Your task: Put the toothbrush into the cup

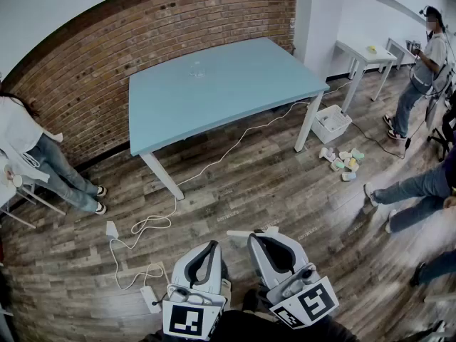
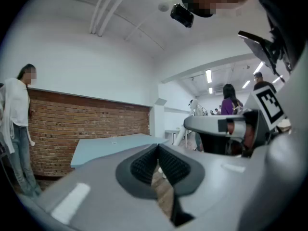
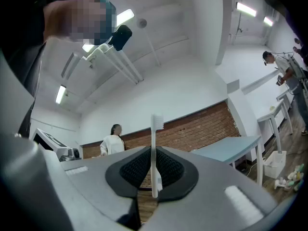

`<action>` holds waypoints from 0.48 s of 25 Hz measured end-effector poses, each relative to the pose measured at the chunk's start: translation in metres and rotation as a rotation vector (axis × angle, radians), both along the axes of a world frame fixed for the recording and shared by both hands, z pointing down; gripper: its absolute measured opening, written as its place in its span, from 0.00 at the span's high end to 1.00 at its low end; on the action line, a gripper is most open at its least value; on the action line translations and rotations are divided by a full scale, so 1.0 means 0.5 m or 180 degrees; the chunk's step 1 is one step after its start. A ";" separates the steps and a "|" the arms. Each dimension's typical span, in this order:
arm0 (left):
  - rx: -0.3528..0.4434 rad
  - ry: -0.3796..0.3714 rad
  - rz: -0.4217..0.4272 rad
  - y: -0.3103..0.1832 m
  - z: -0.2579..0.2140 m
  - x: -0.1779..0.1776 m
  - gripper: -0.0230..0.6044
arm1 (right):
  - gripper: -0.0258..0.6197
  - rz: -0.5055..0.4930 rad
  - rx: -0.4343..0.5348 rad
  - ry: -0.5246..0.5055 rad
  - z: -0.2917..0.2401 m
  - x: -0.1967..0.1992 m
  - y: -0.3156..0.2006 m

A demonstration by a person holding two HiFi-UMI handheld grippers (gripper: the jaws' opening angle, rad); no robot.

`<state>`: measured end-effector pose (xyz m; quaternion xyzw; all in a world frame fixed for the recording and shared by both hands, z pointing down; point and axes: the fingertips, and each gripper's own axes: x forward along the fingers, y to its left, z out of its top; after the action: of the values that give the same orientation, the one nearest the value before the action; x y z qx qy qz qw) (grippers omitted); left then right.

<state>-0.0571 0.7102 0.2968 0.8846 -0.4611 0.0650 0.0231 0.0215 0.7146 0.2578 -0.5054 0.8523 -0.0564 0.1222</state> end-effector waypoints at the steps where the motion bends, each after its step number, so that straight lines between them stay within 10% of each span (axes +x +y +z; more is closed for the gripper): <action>1: 0.0031 0.0015 -0.0002 -0.023 -0.006 -0.011 0.95 | 0.91 0.0007 0.0004 -0.0002 -0.003 -0.011 -0.017; 12: 0.0151 0.0221 -0.0115 -0.250 -0.043 -0.143 0.95 | 0.91 -0.0077 0.0013 0.0027 -0.024 -0.135 -0.228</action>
<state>-0.1285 0.5854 0.2753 0.8782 -0.4774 0.0228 0.0192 -0.0462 0.6006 0.2460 -0.4951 0.8590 -0.0541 0.1190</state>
